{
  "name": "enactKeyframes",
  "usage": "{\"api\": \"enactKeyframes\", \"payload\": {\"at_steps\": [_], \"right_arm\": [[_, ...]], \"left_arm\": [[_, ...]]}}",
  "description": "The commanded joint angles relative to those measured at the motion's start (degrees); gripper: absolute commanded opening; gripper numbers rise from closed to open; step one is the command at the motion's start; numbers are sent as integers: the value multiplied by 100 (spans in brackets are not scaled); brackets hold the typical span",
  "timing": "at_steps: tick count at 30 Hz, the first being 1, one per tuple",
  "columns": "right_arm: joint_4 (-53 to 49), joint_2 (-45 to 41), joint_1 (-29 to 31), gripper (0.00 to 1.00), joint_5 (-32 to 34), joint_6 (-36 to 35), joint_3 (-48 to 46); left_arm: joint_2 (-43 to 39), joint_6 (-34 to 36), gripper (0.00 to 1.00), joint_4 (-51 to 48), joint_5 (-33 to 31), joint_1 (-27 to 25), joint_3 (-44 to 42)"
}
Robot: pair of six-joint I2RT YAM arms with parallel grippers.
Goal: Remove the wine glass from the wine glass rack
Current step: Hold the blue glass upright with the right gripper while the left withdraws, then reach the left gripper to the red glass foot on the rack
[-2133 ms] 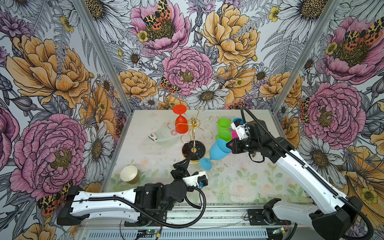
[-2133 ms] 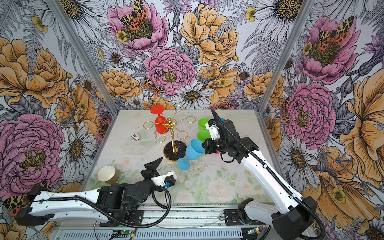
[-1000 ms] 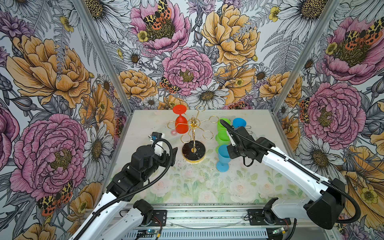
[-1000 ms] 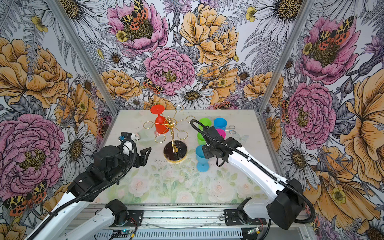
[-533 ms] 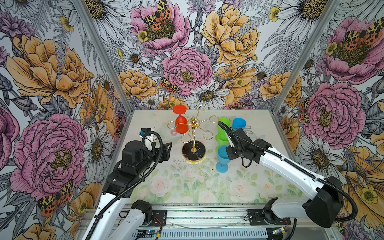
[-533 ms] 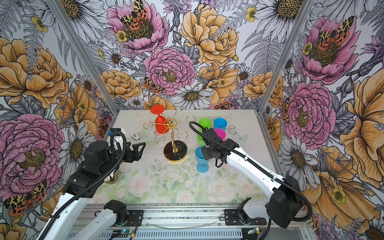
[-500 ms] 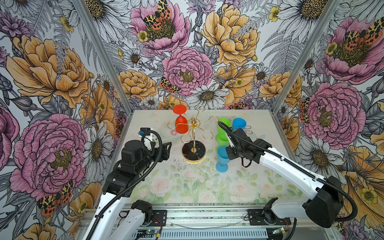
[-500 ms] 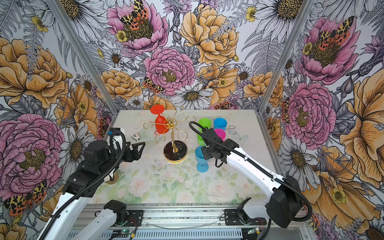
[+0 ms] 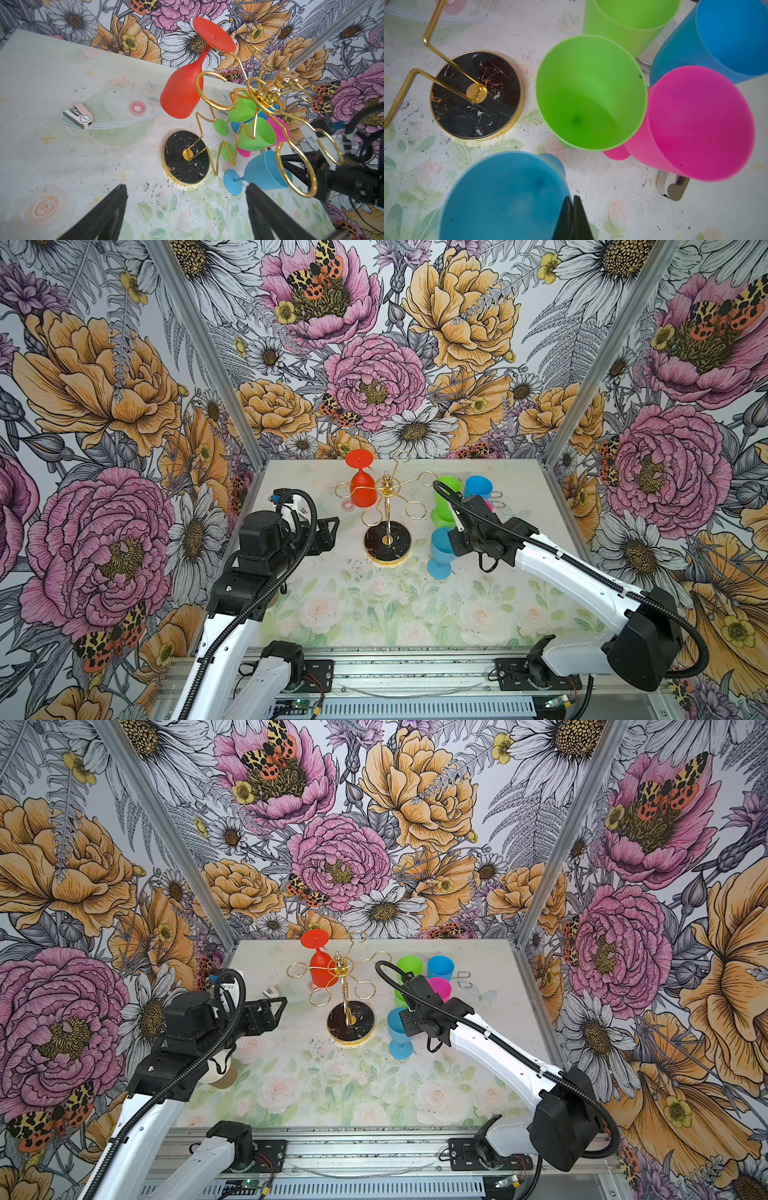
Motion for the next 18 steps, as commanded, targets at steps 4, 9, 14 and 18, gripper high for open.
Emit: {"api": "enactKeyframes", "payload": {"at_steps": [4,9,14,18], "right_arm": [[192,8,33,13,91,-28,58],[184,-70,29,30,-53,-49,129],[179,-221,36,37,-167,-40,155],[176,-530,29,46,-274,-20,103]], "left_arm": [[174,-76,90,12,244,335,358],[502,-122,89,50,476,575,609],[836,-135,89,198,659,675,925],[1202,-178,88,341,926,721,1277]]}}
